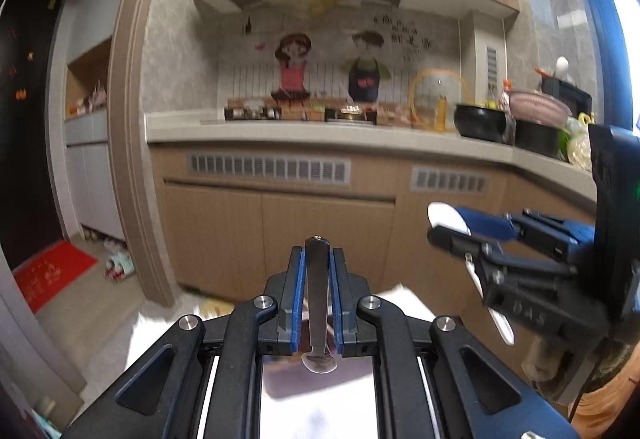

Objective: Organize utensils
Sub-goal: 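Lift both spoons and carry them over the purple caddy, then lower both spoons into the caddy and open both grippers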

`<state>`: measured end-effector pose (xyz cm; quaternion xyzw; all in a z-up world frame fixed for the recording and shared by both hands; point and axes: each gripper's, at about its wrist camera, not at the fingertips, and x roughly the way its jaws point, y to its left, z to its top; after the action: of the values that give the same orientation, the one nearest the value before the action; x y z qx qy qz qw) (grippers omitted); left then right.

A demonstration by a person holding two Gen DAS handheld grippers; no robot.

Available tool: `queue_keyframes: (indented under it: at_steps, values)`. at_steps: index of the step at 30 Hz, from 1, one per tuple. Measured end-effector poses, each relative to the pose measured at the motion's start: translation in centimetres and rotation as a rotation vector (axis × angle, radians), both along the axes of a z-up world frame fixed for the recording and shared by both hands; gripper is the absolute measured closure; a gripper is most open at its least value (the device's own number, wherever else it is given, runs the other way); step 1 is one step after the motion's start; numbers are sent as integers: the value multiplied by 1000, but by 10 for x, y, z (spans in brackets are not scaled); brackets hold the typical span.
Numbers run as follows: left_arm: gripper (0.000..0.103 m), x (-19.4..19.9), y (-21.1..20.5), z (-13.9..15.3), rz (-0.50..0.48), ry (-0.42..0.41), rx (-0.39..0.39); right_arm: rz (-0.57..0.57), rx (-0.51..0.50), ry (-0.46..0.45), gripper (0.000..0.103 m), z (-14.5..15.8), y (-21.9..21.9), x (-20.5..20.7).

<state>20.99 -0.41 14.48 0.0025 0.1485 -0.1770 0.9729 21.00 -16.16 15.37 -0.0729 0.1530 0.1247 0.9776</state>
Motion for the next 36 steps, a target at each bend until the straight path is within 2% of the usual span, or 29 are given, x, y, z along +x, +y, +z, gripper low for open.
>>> queue_keyframes:
  at_steps: [2, 4, 8, 13, 18, 23, 28, 36]
  values:
    - [93, 10, 1, 8, 8, -12, 1, 3, 14, -56, 68, 13, 2, 15]
    - [93, 23, 1, 12, 16, -15, 7, 13, 44, -72, 68, 17, 3, 33]
    - [93, 46, 2, 8, 21, 5, 17, 19, 86, -83, 68, 9, 3, 67]
    - [93, 79, 2, -16, 19, 70, 21, 13, 100, -60, 68, -26, 6, 105]
    - [93, 110, 2, -52, 15, 171, 21, -3, 141, 39, 68, -76, 4, 136]
    - [93, 123, 3, -87, 4, 255, 14, 9, 153, 103, 68, -113, 2, 145]
    - [93, 129, 2, -114, 6, 328, 7, -17, 121, 116, 68, -141, 7, 144]
    - [92, 119, 4, -123, 24, 346, 12, -23, 50, 80, 67, -150, 15, 138]
